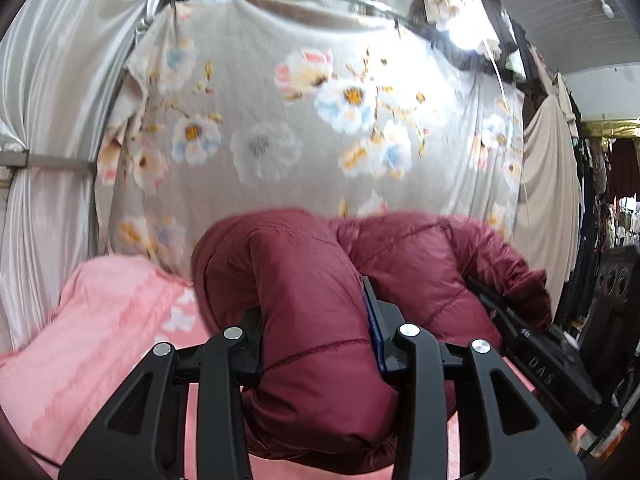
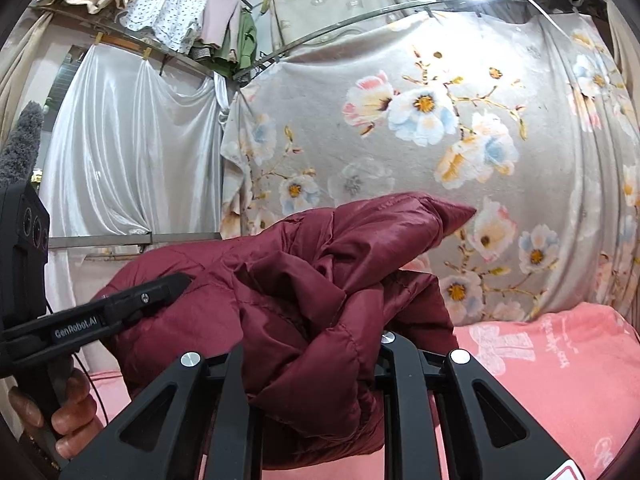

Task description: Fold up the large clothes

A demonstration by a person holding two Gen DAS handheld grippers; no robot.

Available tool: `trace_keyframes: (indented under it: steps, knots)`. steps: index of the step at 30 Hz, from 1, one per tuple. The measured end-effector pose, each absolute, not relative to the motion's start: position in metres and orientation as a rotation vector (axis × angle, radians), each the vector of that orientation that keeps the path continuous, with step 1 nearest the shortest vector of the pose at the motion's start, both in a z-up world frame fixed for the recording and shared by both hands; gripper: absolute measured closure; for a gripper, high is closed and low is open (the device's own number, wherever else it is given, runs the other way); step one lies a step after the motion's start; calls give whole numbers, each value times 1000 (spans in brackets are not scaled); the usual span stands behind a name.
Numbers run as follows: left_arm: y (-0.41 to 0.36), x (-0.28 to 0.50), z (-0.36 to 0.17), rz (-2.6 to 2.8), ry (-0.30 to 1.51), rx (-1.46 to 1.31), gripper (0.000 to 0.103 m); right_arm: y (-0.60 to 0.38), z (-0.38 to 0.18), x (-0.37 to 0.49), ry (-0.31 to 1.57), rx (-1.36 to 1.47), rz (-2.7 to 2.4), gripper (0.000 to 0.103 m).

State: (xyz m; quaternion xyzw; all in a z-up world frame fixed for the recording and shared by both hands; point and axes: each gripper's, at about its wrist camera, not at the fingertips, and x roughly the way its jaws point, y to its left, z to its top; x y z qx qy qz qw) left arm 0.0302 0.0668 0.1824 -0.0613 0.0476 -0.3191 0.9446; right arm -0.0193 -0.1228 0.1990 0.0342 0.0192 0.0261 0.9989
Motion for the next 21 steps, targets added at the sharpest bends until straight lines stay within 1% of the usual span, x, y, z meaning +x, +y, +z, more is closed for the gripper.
trace_keyframes:
  steps: [6, 13, 19, 21]
  knots:
    - [82, 79, 180, -654, 81, -122, 67, -104, 194, 28, 29, 26, 68, 87]
    - [72, 157, 164, -623, 108, -99, 68, -100, 179, 106, 76, -21, 32, 87]
    - [77, 199, 163, -626, 11, -143, 68, -97, 177, 148, -16, -67, 25, 87]
    - [79, 210, 146, -620, -11, -140, 67, -95, 156, 160, -3, -100, 8, 86]
